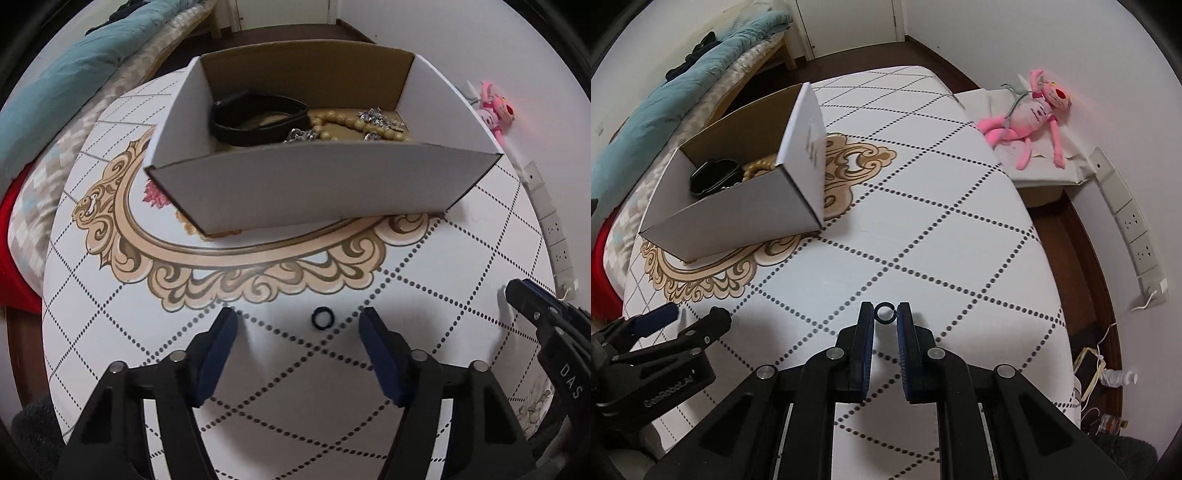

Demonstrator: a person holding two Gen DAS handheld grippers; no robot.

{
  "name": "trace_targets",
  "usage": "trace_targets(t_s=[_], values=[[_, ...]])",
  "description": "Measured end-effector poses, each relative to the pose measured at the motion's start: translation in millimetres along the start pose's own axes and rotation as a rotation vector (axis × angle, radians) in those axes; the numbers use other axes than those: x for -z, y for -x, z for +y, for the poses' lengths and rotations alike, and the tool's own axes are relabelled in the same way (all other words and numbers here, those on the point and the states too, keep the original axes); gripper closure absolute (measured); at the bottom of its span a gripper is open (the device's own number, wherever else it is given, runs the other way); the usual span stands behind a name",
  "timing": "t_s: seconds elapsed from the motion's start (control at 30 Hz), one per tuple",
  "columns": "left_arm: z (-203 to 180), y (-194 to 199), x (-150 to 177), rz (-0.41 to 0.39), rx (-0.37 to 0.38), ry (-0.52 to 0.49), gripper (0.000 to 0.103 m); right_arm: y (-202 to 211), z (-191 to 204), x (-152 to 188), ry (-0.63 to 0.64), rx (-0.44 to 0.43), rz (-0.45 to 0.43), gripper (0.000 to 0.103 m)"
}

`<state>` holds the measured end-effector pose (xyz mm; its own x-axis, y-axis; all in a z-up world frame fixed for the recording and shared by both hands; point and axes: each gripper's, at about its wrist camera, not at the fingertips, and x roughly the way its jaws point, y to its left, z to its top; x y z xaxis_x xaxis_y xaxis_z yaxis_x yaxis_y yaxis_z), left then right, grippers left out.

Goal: Organize jewelry
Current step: 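Pinch a black ring with the right tool while the left tool pinches another black ring, then carry both black rings into the box and open both tools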

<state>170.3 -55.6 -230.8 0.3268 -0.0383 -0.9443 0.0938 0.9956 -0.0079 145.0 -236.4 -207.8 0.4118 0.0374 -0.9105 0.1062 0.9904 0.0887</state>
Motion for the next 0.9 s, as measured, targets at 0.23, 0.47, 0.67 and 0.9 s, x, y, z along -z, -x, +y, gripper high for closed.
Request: trace_targets(t_s=[0.23, 0.47, 0.67, 0.9], values=[[-13, 5, -7, -0.030, 0.017, -0.049, 0.089, 0, -4, -3, -0.007, 0.001, -0.007, 0.090], [-11, 6, -7, -0.030, 0.051, -0.037, 0.093, 10, -2, -6, -0.014, -0.013, -0.030, 0.090], [3, 44, -12, -0.077, 0.113, -0.008, 0.093, 36, 7, -18, -0.013, -0.061, -0.078, 0.090], [22, 83, -68, -0.127, 0.183, 0.038, 0.093, 64, 29, -61, 0.009, -0.175, -0.121, 0.090]])
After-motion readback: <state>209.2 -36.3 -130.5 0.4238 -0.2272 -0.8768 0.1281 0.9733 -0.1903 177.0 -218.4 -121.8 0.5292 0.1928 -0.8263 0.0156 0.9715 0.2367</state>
